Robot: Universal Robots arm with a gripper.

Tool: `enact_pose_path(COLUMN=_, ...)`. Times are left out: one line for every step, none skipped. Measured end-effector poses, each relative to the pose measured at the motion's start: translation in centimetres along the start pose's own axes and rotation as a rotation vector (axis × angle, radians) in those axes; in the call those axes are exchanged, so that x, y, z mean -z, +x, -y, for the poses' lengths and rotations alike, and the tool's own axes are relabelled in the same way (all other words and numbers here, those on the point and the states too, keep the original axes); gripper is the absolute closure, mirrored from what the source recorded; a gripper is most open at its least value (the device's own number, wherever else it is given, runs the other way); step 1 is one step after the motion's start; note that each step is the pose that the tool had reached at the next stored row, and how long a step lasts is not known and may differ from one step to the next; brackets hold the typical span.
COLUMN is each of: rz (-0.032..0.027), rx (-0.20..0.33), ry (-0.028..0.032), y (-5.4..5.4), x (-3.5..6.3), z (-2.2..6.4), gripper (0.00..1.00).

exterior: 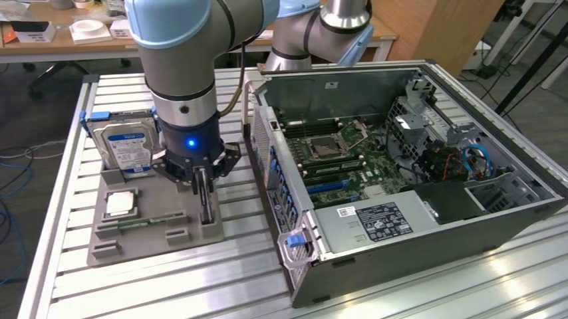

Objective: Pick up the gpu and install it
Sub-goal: 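Pick up the gpu and move the gpu toward the slot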

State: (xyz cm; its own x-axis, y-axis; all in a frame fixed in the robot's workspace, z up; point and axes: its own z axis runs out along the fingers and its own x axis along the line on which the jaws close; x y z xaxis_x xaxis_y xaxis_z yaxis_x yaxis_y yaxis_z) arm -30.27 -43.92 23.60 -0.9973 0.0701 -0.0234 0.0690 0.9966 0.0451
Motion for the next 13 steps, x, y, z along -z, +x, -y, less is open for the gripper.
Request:
enact_pose_path(rz=0.0, rx=0.0, ry=0.0, y=0.0, x=0.0, z=0.0, gripper=0.67)
enact_pose_path(rz=0.0, rx=0.0, ry=-0.0001, y=0.0, x=0.0, z=0.0, gripper=0.67)
enact_pose_path(rz=0.0, rx=0.0, ry=-0.0001, y=0.0, x=0.0, z=0.0, gripper=0.67)
enact_pose_path(rz=0.0, rx=0.0, ry=-0.0001, y=0.0, x=0.0, z=0.0, gripper=0.68)
enact_pose_path(rz=-0.0001, rx=0.0, ry=0.0, y=0.0, x=0.0, z=0.0, gripper=0.68)
enact_pose_path(rz=-0.0002, rx=0.0, ry=0.0, y=0.0, x=0.0, z=0.0, gripper=0.68)
enact_pose_path(rz=-0.0001, rx=0.0, ry=0.0001, y=0.0, x=0.0, z=0.0, gripper=0.74)
enact_pose_path(rz=-0.0001, rx=0.0, ry=0.0, y=0.0, x=0.0, z=0.0, gripper=0.74)
enact_pose_path(rz=0.0, rx=0.0, ry=0.0, y=0.0, x=0.0, z=0.0, gripper=0.74)
enact_pose_path(rz=0.0, rx=0.0, ry=0.0, y=0.0, x=0.0, z=0.0, gripper=0.74)
enact_pose_path(rz=0.0, rx=0.0, ry=0.0, y=0.0, x=0.0, z=0.0, gripper=0.74)
enact_pose_path(rz=0.0, rx=0.0, ry=0.0, y=0.0, x=0.0, z=0.0, gripper=0.74)
enact_pose_path(rz=0.0, rx=0.0, ry=0.0, y=0.0, x=0.0, z=0.0, gripper=0.74)
